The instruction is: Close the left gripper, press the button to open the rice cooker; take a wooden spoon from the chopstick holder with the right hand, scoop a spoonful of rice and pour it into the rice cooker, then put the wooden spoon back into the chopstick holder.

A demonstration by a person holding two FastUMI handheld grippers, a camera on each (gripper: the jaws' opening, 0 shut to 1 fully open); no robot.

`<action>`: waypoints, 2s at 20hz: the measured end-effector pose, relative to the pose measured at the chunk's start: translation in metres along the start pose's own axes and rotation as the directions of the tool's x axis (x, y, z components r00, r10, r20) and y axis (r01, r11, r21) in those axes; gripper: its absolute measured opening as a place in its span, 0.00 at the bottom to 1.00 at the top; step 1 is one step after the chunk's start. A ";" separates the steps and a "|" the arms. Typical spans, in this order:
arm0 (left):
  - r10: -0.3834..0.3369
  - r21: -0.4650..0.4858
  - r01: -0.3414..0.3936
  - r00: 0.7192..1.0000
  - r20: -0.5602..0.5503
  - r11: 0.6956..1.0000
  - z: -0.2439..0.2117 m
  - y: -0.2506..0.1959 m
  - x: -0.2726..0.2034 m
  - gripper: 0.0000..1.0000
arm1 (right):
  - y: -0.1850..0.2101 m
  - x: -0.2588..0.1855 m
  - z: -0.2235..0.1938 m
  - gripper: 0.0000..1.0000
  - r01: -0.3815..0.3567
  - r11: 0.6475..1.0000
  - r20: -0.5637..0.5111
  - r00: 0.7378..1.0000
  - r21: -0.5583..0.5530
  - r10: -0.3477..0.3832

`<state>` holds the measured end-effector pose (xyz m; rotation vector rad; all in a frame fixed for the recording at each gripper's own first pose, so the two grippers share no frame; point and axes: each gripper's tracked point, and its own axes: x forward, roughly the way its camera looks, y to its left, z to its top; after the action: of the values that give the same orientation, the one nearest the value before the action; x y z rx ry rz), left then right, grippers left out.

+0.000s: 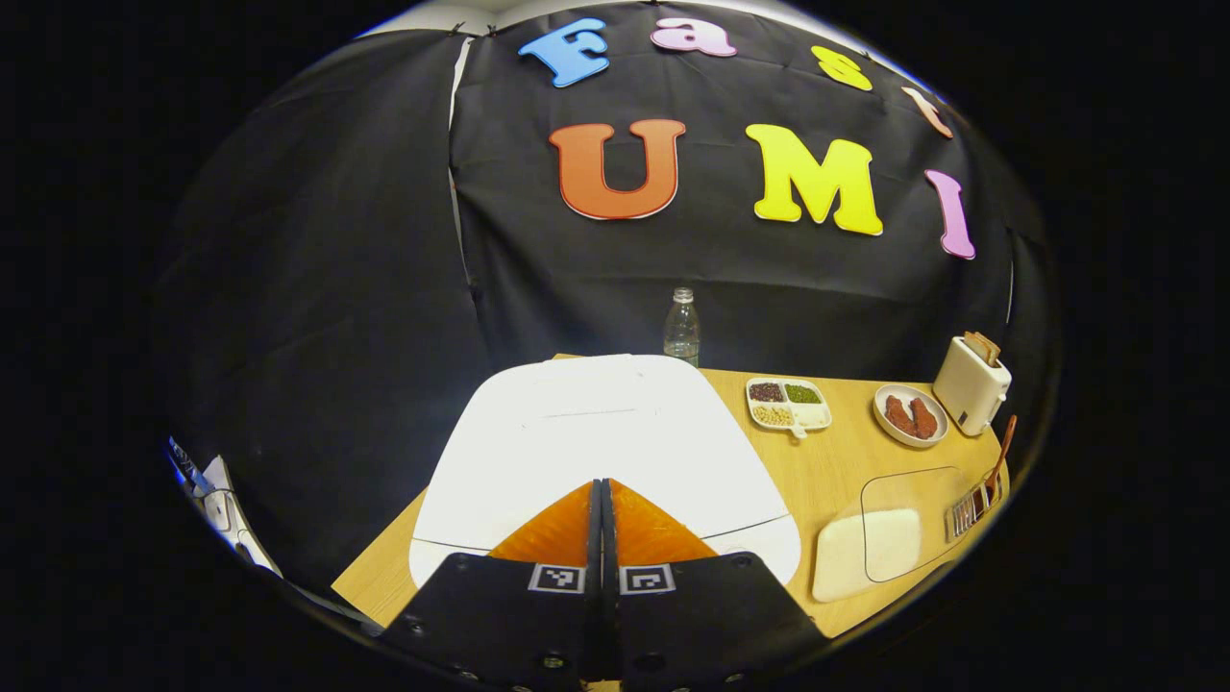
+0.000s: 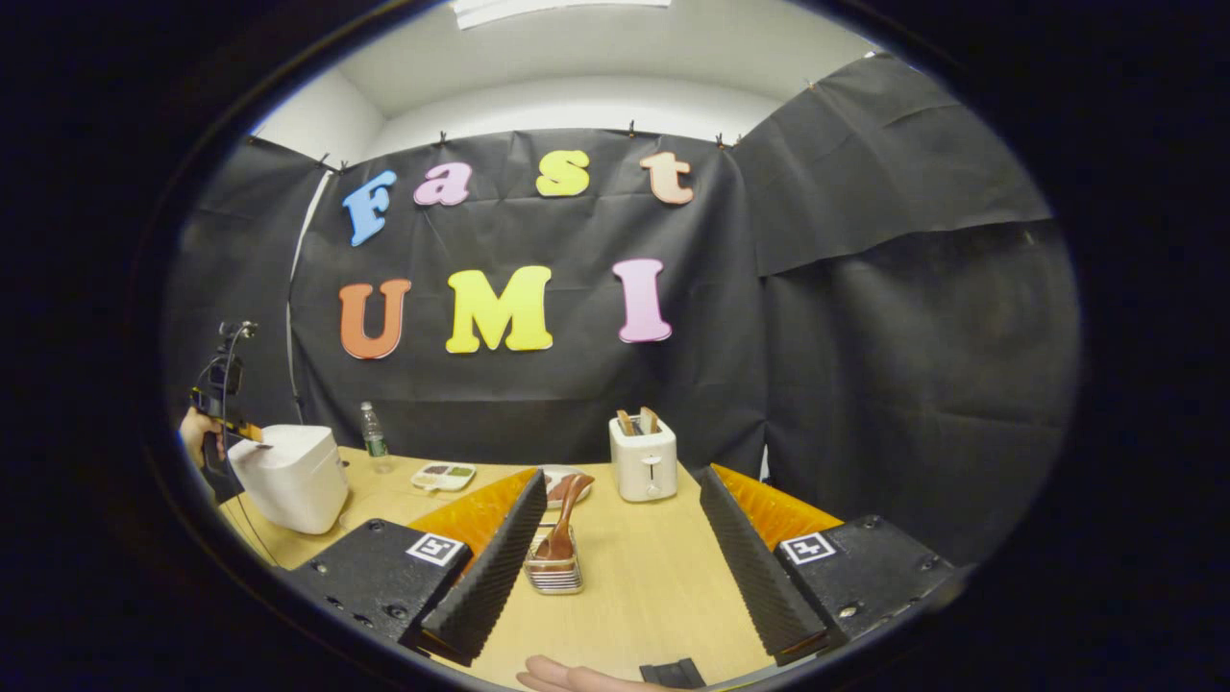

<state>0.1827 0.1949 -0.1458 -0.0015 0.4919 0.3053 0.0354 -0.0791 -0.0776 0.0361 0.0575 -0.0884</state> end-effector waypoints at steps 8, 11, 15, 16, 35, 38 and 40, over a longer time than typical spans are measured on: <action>0.016 0.007 -0.016 0.998 -0.065 1.000 -0.011 0.000 0.000 0.00 | 0.000 0.006 -0.010 1.00 0.003 1.000 -0.026 1.000 -0.003 -0.003; 0.007 -0.028 -0.009 0.996 -0.085 1.000 -0.012 0.000 0.001 0.00 | 0.001 0.005 -0.011 1.00 0.003 1.000 -0.029 1.000 -0.021 -0.004; -0.006 -0.055 0.002 0.996 -0.085 0.998 -0.013 -0.001 0.001 0.00 | 0.004 0.001 -0.011 1.00 -0.007 0.999 -0.041 0.999 -0.051 0.005; -0.012 -0.051 0.008 0.997 -0.081 0.999 -0.010 0.000 0.001 0.00 | 0.002 -0.001 -0.008 1.00 -0.002 0.998 -0.035 0.999 -0.055 0.000; 0.030 -0.065 -0.014 0.968 0.248 0.998 0.088 0.002 -0.060 0.93 | 0.005 -0.007 -0.004 1.00 0.018 0.999 -0.016 1.000 -0.051 -0.019; 0.020 -0.055 -0.004 0.955 0.296 0.998 0.092 -0.002 -0.080 0.94 | 0.004 -0.004 -0.007 1.00 0.020 0.998 -0.013 1.000 -0.055 -0.021; 0.068 -0.070 -0.048 0.946 0.318 0.996 0.090 0.006 -0.097 0.93 | 0.007 0.000 -0.011 1.00 0.014 0.999 -0.018 1.000 -0.051 -0.015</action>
<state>0.1421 0.1791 -0.0209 0.0035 0.1592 0.3710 0.0354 -0.0722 -0.0882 -0.0143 0.0785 -0.1010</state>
